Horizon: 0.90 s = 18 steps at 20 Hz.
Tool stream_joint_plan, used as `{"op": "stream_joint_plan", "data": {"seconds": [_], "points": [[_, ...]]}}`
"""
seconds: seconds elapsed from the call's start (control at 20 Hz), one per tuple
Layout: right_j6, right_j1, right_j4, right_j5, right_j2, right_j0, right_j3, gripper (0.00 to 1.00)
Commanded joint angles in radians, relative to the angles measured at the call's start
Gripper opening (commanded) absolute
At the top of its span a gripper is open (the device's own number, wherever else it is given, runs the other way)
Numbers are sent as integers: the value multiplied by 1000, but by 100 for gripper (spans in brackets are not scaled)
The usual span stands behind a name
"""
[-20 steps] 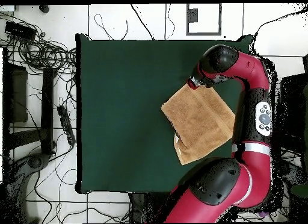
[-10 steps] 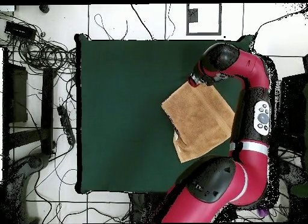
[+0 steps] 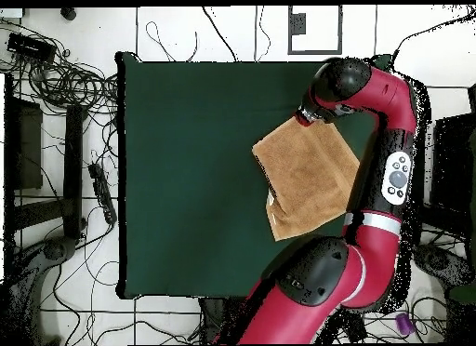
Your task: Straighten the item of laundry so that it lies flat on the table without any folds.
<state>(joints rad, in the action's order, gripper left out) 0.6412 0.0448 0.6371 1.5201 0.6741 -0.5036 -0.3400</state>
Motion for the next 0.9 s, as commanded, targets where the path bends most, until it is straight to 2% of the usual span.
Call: {"op": "stream_joint_plan", "data": {"seconds": [0.05, 0.3, 0.45, 0.6, 0.9], "points": [[-423, 42, 203, 80, 227, 30, 110, 0], [-471, 43, 347, 132, 366, 10, 136, 0], [-479, 43, 405, 141, 423, -3, 134, 0], [-481, 44, 433, 128, 467, -19, 125, 0], [-461, 35, 431, 95, 475, -38, 93, 0]]}}
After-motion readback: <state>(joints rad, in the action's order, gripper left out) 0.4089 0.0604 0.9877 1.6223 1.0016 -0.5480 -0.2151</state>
